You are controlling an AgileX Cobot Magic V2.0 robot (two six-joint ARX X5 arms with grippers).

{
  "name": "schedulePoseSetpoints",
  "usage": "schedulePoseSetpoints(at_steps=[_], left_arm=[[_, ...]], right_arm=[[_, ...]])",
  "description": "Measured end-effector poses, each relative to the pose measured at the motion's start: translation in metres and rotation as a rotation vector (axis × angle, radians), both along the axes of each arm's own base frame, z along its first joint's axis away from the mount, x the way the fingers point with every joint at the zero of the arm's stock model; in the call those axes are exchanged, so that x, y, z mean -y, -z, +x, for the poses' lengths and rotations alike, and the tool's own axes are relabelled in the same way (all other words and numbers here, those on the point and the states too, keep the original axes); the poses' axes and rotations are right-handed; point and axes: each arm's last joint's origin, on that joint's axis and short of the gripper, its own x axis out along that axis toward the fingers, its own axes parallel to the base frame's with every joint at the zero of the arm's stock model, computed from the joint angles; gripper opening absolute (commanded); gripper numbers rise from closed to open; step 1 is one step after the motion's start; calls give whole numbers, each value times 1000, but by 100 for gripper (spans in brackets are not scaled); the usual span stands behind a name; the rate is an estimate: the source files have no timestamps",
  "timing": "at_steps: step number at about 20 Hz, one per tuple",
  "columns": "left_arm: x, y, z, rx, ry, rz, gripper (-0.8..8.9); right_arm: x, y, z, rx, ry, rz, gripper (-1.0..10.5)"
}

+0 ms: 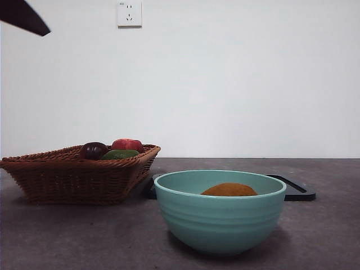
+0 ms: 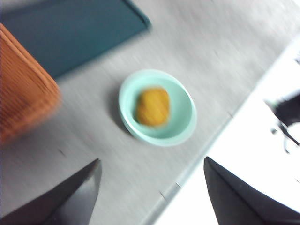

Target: Pick up the wifruite, put it on the bowl, pick up the plate, put it on desk

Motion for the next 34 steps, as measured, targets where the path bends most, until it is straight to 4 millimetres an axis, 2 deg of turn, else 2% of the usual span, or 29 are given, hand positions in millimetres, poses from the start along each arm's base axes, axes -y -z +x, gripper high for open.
schedulePoseSetpoints(at_steps=[11, 13, 18, 23, 27, 30, 34], left_arm=[[-1, 0, -2, -12, 18, -15, 344], [-1, 0, -2, -12, 18, -15, 344], [-1, 0, -2, -12, 18, -15, 344], [-1, 0, -2, -12, 18, -15, 344], [-1, 0, -2, -12, 18, -15, 344], [-1, 0, -2, -12, 18, -15, 344], [-1, 0, -2, -12, 18, -15, 344]], right_arm=[[-3, 3, 5, -42, 20, 8, 388], [-9, 15, 12, -72, 18, 10, 388], [-31, 71, 36, -175, 24, 16, 387], [-51, 107, 53, -228, 38, -36, 316], [-65, 123, 67, -228, 48, -92, 312], [-74, 134, 75, -226, 52, -121, 213], [-80, 147, 85, -229, 65, -142, 206]])
